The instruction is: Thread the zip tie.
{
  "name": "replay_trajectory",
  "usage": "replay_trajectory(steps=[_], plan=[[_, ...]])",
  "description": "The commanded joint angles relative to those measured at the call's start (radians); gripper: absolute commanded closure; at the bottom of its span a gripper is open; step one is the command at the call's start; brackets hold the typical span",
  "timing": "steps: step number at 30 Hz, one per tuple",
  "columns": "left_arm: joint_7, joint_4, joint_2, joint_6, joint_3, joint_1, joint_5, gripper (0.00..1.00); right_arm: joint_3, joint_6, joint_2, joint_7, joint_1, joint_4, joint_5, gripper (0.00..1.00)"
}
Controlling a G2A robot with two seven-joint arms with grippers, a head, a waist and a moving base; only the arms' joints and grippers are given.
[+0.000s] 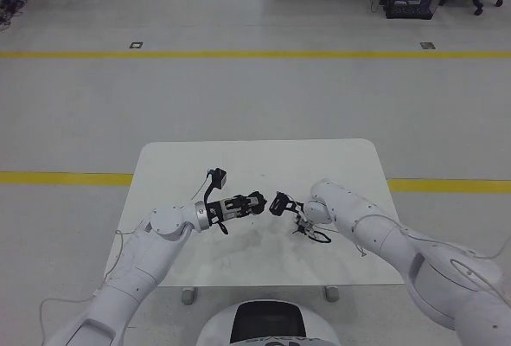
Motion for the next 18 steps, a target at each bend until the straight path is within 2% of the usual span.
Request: replay_trajectory(steps=[1,9,18], plan=[[0.000,0.000,0.000,0.000,0.000,0.000,0.000,1.00,0.000,0.000,0.004,-0.003,-0.001,-0.008,-0.002,0.60],[0.000,0.000,0.000,0.000,0.000,0.000,0.000,1.00,0.000,0.000,0.024,0.003,-0.008,-0.049,0.010,0.67],[0.000,0.000,0.000,0.000,0.000,0.000,0.000,1.00,0.000,0.000,0.024,0.006,-0.011,-0.058,0.006,0.69]])
